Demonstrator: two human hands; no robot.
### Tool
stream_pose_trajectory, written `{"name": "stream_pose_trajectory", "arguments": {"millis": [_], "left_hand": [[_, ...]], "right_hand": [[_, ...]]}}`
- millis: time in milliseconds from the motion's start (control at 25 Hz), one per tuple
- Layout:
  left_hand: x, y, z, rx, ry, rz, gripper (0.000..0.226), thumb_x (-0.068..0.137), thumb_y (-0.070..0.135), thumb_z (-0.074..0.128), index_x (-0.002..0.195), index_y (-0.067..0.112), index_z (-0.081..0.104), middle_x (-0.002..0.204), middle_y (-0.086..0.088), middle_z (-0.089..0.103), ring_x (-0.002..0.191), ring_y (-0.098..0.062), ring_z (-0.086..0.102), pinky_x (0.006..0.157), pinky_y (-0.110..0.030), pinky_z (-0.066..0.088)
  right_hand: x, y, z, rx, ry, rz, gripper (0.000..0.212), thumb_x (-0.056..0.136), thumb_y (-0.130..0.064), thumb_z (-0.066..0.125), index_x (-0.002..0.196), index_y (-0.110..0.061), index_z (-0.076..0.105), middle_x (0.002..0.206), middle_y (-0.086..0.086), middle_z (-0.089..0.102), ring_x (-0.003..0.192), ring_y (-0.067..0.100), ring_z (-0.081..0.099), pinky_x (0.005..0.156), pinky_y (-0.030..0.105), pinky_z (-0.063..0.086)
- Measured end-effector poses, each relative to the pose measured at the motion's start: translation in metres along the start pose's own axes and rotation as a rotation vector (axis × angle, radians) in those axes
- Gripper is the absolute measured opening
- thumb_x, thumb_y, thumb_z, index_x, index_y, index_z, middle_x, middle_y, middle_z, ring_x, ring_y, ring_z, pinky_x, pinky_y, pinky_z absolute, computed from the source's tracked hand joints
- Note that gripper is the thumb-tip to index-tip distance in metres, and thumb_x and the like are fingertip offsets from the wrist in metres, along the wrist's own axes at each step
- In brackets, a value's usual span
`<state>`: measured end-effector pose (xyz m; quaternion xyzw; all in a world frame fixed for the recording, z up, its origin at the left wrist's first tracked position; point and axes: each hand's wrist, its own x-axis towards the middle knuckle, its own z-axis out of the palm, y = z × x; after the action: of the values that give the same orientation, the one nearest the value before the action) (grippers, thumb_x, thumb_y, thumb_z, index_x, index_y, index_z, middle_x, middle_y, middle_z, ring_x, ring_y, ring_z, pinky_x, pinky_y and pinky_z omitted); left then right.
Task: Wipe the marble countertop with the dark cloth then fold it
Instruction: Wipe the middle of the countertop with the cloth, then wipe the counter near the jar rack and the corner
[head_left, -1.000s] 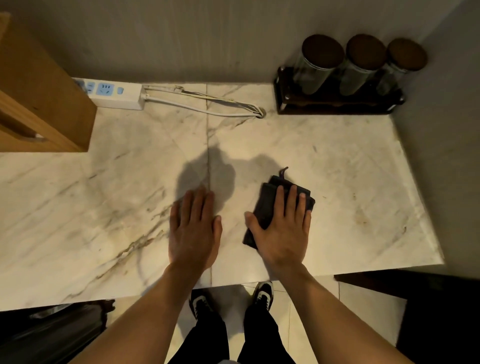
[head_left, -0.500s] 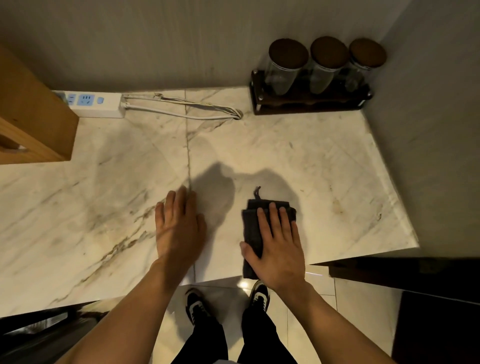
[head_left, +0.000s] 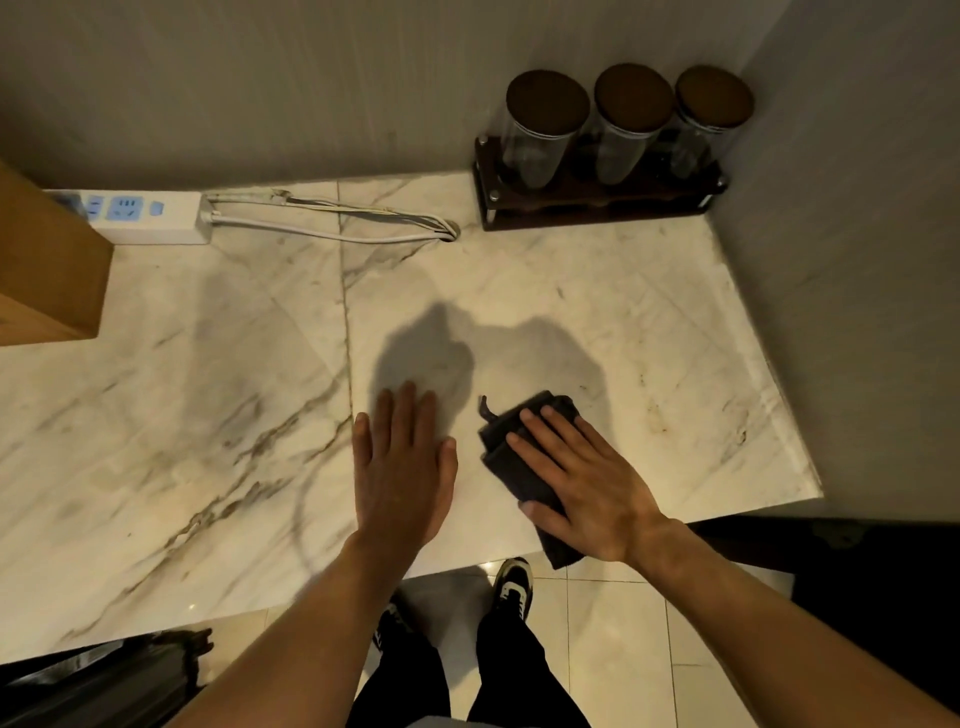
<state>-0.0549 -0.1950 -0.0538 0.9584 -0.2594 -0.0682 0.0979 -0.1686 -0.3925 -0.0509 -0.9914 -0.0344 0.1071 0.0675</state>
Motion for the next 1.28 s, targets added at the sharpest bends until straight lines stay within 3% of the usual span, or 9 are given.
{"name": "stream_pose_trajectory", "arguments": {"millis": [240, 560, 920, 1280], "left_hand": [[0.001, 0.003, 0.004, 0.095, -0.009, -0.003, 0.060, 0.093, 0.042, 0.035, 0.143, 0.008, 0.040, 0.150, -0.018, 0.040, 0.138, -0.040, 0.032, 0.112, -0.056, 0.022], [0.003, 0.002, 0.006, 0.023, 0.041, -0.012, 0.058, 0.091, 0.040, 0.042, 0.138, 0.008, 0.048, 0.147, -0.018, 0.044, 0.140, -0.038, 0.030, 0.114, -0.057, 0.018], [0.005, 0.003, 0.005, 0.077, 0.005, -0.027, 0.062, 0.090, 0.043, 0.042, 0.142, 0.011, 0.043, 0.149, -0.016, 0.041, 0.140, -0.038, 0.026, 0.114, -0.057, 0.017], [0.005, 0.005, 0.004, 0.112, -0.031, -0.045, 0.063, 0.090, 0.044, 0.038, 0.144, 0.012, 0.039, 0.152, -0.015, 0.038, 0.142, -0.036, 0.026, 0.114, -0.056, 0.018]], "right_hand": [[0.032, 0.032, -0.012, -0.002, -0.024, -0.024, 0.071, 0.092, -0.056, 0.033, 0.152, -0.024, 0.014, 0.161, 0.004, 0.010, 0.148, 0.022, 0.000, 0.117, 0.045, 0.008], [0.083, 0.067, -0.026, -0.030, 0.000, -0.039, 0.072, 0.091, -0.056, 0.034, 0.152, -0.023, 0.014, 0.161, 0.006, 0.012, 0.148, 0.024, 0.004, 0.119, 0.045, 0.010], [0.138, 0.086, -0.038, 0.029, 0.055, 0.129, 0.071, 0.092, -0.058, 0.027, 0.153, -0.027, 0.007, 0.162, 0.001, 0.004, 0.148, 0.020, -0.002, 0.119, 0.044, 0.006], [0.180, 0.089, -0.041, 0.106, 0.133, 0.449, 0.070, 0.093, -0.058, 0.021, 0.153, -0.027, 0.004, 0.162, 0.004, 0.003, 0.148, 0.023, -0.003, 0.119, 0.043, 0.000]]}}
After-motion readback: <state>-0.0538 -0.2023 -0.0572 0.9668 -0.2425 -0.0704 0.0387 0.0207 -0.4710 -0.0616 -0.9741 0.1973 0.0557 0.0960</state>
